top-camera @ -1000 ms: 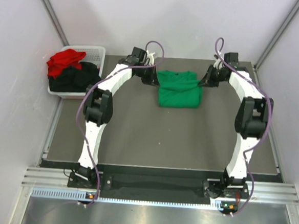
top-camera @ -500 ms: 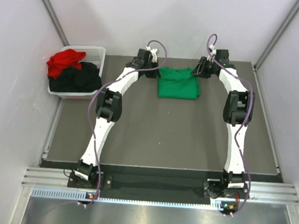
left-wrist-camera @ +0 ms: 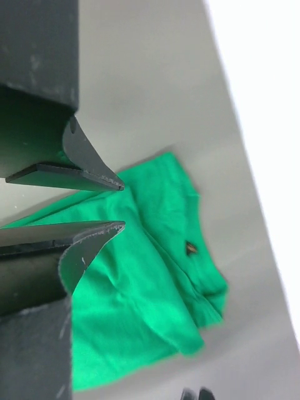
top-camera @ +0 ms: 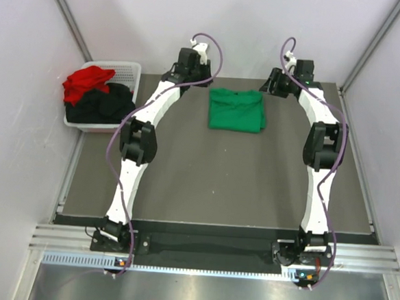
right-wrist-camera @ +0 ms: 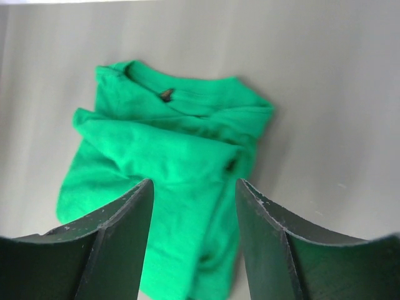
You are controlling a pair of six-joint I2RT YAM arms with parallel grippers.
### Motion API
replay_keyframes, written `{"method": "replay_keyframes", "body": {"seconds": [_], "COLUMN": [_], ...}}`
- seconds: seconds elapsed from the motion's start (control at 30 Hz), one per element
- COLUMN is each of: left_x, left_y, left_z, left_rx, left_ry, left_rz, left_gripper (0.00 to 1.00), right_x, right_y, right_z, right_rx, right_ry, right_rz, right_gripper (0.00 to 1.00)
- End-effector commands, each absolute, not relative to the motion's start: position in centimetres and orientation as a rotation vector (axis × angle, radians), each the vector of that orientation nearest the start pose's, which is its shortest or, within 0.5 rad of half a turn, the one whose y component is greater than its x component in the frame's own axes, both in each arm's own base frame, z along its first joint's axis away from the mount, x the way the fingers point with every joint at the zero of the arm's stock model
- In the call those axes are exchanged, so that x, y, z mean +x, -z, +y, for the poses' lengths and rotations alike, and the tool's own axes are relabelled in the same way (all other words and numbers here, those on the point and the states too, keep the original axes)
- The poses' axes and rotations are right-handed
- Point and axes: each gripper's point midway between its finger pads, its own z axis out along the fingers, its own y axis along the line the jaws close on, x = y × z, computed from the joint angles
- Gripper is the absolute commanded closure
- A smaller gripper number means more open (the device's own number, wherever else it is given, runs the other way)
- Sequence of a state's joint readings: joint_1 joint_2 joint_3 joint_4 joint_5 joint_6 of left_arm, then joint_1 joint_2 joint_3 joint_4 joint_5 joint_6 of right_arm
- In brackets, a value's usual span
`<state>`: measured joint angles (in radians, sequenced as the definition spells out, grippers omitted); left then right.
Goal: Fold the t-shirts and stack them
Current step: Fold the tshirt, then neatly place the folded tshirt to the corner
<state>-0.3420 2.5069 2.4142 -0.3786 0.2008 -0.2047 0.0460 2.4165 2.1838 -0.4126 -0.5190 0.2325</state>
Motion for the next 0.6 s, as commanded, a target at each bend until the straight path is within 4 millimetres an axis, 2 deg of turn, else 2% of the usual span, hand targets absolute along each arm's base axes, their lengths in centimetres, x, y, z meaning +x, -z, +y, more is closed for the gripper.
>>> {"method": "replay_keyframes", "body": {"seconds": [0.0,0.03,0.07,0.13,0.17,0.23,0.27,0.3,0.4,0.43,0.47,0.57], "left_x": [62.0,61.3,60.3,58.4,57.8,56.5,56.4,55.3,54.8,53.8,54.0,54.1], "left_y": [-22.0,-21.0,-21.0,-19.0,-18.4,-16.8,-16.8,-17.1,-18.0,-17.2,-17.1,-14.2], "left_z": [-27.3,-27.4,-27.9,-28.2,-28.2,-28.0,-28.0,-28.3,-28.9,-29.3,-29.2,-28.6], "left_rx": [0.375,0.386,0.420,0.430,0.415,0.358,0.354,0.387,0.366,0.341,0.331,0.256], "left_ry": [0.532,0.538,0.595,0.682,0.718,0.867,0.924,1.054,1.249,1.350,1.368,1.381], "left_rz": [1.920,1.964,1.977,2.070,2.101,2.177,2.171,2.163,2.125,2.154,2.140,2.199], "left_gripper": [0.67,0.68,0.71,0.76,0.75,0.64,0.59,0.57,0.54,0.54,0.54,0.54], "right_x": [61.7,61.5,61.1,60.3,60.0,59.9,59.8,59.7,58.9,58.8,58.5,58.0], "right_y": [-17.3,-17.9,-17.8,-17.4,-16.5,-15.3,-15.2,-15.1,-15.4,-15.1,-14.3,-13.2], "right_z": [10.0,10.2,10.5,11.1,11.1,11.1,11.2,11.5,12.1,12.0,11.9,11.6], "right_rx": [-0.127,-0.148,-0.165,-0.197,-0.190,-0.164,-0.169,-0.181,-0.191,-0.196,-0.192,-0.172], "right_ry": [-0.675,-0.684,-0.706,-0.752,-0.766,-0.768,-0.778,-0.802,-0.857,-0.847,-0.847,-0.830], "right_rz": [2.116,2.100,2.104,2.123,2.144,2.176,2.174,2.173,2.177,2.185,2.205,2.237], "right_gripper": [0.44,0.44,0.44,0.44,0.45,0.45,0.45,0.46,0.47,0.47,0.47,0.47]}}
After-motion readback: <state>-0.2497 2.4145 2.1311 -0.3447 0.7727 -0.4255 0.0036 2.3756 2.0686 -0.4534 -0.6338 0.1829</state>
